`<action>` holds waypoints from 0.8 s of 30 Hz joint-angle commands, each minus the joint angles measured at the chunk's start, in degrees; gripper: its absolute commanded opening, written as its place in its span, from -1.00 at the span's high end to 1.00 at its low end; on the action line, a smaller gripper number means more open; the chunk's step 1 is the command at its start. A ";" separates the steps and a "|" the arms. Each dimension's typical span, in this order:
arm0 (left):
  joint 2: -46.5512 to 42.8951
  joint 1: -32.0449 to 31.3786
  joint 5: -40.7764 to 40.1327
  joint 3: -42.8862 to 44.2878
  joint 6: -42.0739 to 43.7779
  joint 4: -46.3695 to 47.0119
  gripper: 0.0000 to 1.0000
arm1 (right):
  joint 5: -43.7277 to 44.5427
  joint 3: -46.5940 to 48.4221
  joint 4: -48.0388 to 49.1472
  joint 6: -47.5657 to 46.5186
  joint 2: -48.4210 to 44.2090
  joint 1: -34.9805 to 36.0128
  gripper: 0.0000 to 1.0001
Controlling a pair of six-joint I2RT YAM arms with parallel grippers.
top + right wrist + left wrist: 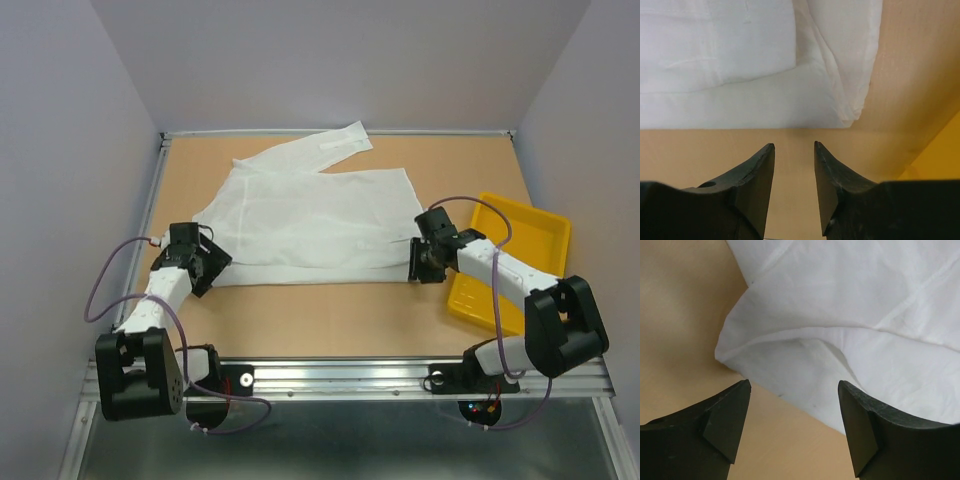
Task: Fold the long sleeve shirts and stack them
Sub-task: Fold the shirt
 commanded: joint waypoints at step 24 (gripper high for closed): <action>15.87 -14.05 -10.42 13.82 3.00 5.19 -0.29 | -0.03 13.81 13.39 3.07 16.21 3.47 0.14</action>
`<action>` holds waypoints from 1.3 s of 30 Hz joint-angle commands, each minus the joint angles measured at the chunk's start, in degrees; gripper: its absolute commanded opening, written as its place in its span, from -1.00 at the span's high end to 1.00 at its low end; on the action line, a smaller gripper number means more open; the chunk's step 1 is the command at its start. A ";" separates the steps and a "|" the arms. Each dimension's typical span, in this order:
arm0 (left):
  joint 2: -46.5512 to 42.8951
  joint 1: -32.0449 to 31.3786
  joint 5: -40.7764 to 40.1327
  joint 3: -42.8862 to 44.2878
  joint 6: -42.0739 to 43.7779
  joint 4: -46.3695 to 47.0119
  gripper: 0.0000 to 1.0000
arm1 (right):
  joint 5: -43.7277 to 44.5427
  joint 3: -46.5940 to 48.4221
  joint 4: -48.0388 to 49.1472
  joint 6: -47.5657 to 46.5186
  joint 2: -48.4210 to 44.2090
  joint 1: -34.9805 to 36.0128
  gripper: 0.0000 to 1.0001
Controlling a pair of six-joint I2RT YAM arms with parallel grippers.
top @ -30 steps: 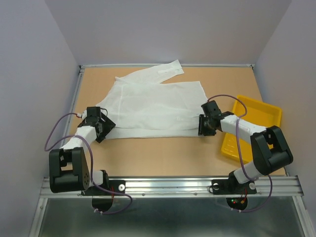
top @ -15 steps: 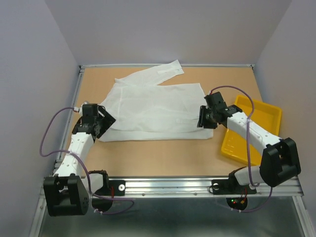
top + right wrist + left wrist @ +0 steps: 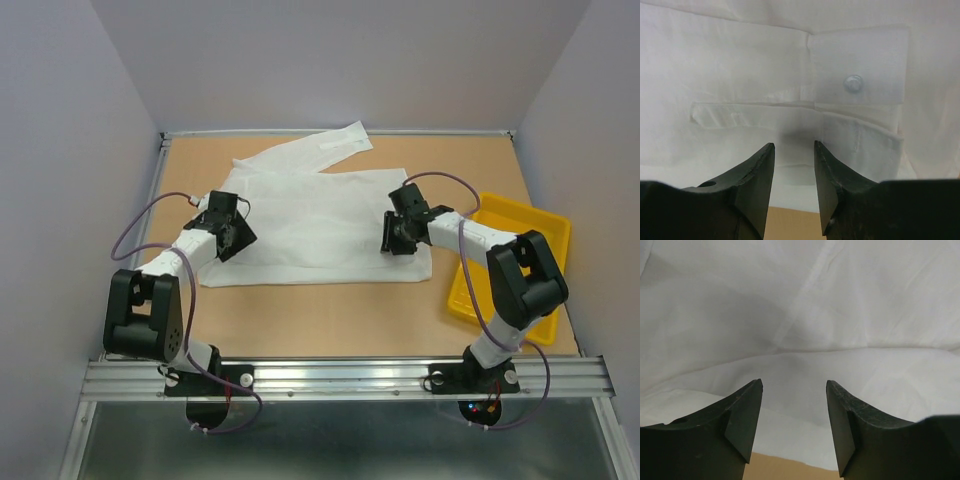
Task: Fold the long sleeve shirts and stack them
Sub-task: Fold the shirt
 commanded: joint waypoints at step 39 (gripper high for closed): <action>-10.50 6.13 -5.54 4.62 11.47 2.87 -0.70 | 7.56 11.26 -13.83 -6.07 -7.93 -5.12 -0.21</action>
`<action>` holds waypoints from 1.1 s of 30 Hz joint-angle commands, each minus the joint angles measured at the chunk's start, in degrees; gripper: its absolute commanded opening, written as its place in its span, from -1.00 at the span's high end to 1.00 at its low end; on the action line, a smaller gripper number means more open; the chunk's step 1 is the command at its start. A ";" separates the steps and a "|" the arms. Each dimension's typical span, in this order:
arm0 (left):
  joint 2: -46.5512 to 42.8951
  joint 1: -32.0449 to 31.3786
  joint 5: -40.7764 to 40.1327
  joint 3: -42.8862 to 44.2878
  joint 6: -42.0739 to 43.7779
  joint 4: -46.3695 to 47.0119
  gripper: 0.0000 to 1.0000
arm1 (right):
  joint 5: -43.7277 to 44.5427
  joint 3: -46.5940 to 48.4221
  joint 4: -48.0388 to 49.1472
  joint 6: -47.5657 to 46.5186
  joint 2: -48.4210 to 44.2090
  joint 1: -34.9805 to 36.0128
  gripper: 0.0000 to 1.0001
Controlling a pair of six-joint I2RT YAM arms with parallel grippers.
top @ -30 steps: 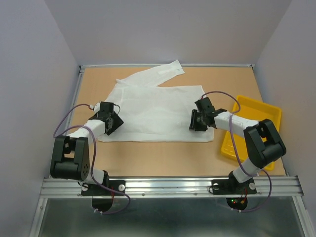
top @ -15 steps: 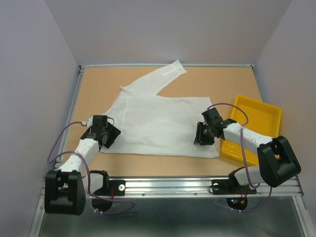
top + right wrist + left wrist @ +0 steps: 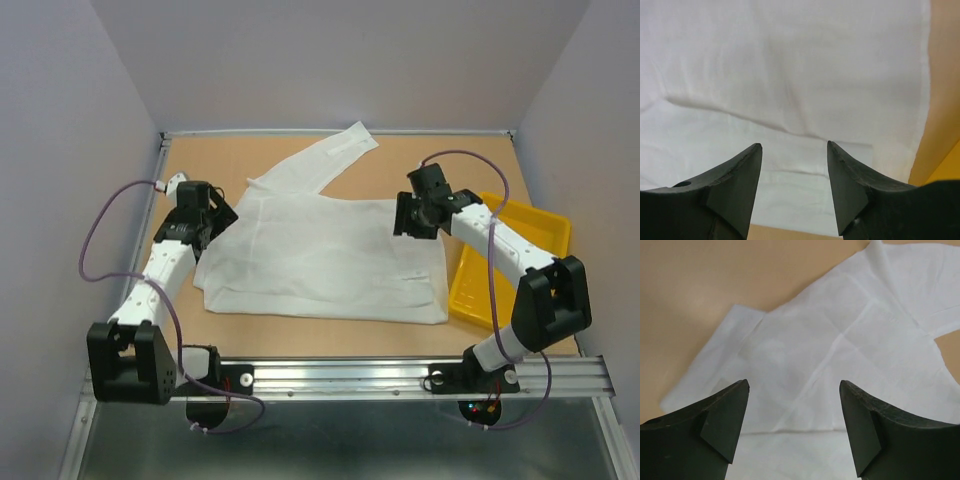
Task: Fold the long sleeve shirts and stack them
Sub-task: Fold the shirt
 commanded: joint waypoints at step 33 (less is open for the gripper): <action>35.70 2.05 -20.01 11.85 0.76 0.16 -0.40 | 1.14 7.06 14.09 0.13 22.48 -13.62 -0.13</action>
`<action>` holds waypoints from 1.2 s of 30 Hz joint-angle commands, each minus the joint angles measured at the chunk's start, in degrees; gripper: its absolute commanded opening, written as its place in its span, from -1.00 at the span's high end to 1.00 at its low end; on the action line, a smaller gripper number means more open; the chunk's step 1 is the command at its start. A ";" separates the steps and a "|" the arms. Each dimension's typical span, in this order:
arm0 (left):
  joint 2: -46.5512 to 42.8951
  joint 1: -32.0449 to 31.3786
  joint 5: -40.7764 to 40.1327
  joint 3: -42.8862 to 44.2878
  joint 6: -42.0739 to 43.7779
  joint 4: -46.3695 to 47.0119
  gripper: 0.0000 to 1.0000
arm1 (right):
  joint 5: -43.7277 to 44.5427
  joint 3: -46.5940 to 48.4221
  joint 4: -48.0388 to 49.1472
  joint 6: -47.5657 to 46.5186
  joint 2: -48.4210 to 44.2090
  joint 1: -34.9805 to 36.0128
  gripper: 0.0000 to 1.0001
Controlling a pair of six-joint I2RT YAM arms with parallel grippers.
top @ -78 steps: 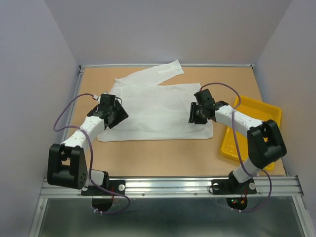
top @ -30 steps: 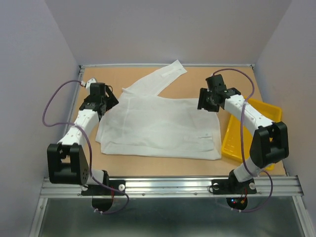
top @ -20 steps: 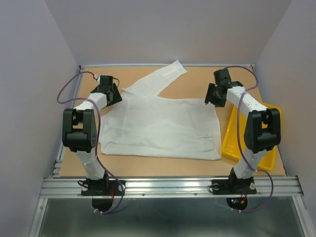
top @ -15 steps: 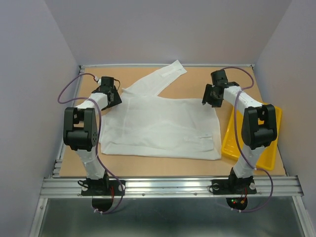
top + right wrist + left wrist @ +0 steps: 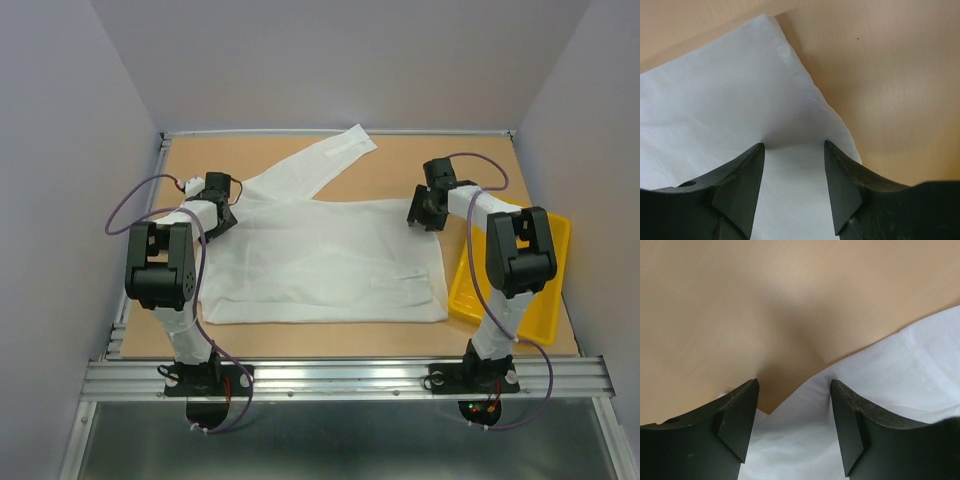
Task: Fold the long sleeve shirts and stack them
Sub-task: Fold the shirt
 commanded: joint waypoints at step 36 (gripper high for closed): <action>5.04 -0.84 16.52 11.96 21.24 8.38 -0.71 | -3.72 8.95 4.22 -11.94 1.16 -2.05 -0.24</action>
